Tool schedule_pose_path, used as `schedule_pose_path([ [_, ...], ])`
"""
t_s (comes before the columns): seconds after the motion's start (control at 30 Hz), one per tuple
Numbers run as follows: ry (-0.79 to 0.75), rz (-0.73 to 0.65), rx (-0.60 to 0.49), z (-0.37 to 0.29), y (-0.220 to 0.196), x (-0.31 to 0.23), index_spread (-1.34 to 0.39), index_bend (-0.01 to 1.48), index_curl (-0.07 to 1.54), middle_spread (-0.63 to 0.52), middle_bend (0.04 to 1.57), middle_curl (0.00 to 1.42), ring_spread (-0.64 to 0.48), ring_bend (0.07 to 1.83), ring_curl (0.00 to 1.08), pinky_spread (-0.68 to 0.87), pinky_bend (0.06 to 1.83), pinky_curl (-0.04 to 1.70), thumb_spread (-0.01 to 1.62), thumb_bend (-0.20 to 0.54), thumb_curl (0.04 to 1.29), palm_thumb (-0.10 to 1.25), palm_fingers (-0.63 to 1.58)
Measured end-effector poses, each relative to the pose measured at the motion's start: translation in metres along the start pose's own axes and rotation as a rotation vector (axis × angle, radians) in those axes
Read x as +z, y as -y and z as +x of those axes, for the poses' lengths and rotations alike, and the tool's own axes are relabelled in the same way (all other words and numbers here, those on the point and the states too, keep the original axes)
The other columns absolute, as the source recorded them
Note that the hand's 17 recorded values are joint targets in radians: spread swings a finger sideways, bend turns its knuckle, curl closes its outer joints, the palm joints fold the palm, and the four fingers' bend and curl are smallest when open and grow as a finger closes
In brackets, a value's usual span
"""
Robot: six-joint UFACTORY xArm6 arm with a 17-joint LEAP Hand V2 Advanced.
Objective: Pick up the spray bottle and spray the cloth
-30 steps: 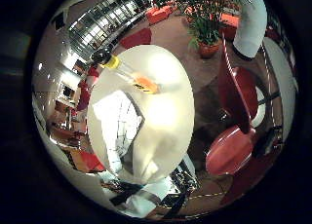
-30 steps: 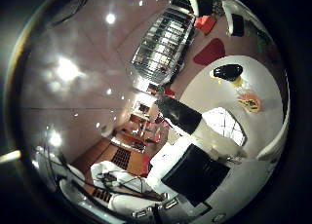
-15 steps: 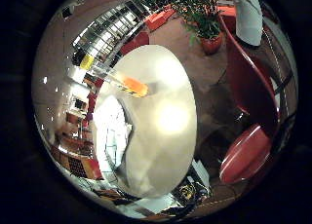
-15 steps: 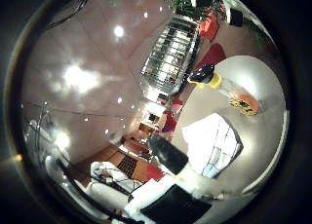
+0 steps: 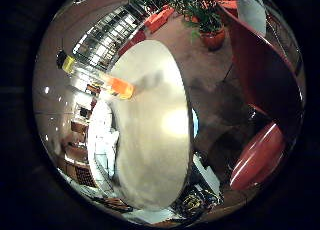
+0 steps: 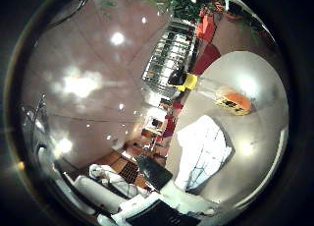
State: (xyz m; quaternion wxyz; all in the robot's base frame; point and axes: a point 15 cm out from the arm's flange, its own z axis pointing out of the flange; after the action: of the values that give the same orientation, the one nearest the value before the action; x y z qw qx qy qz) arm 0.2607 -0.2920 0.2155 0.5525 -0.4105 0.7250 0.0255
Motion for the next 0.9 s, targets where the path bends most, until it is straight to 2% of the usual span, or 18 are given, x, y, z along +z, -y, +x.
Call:
schedule_pose_path([
  [0.33,0.050,0.030,0.012,0.002,0.024,0.020,-0.15,0.15,0.26,0.15,0.31,0.36,0.20,0.53,0.26,0.40,0.54,0.24,0.98,-0.028,0.29,0.40,0.09],
  [0.63,0.103,-0.009,-0.012,-0.019,0.034,0.058,-0.15,0.15,0.26,0.13,0.32,0.36,0.19,0.55,0.26,0.40,0.51,0.26,0.98,-0.026,0.29,0.41,0.11],
  [0.9,0.092,-0.044,-0.028,-0.023,0.035,0.082,-0.15,0.15,0.26,0.12,0.33,0.36,0.18,0.54,0.26,0.41,0.50,0.27,0.98,-0.027,0.30,0.42,0.12],
])
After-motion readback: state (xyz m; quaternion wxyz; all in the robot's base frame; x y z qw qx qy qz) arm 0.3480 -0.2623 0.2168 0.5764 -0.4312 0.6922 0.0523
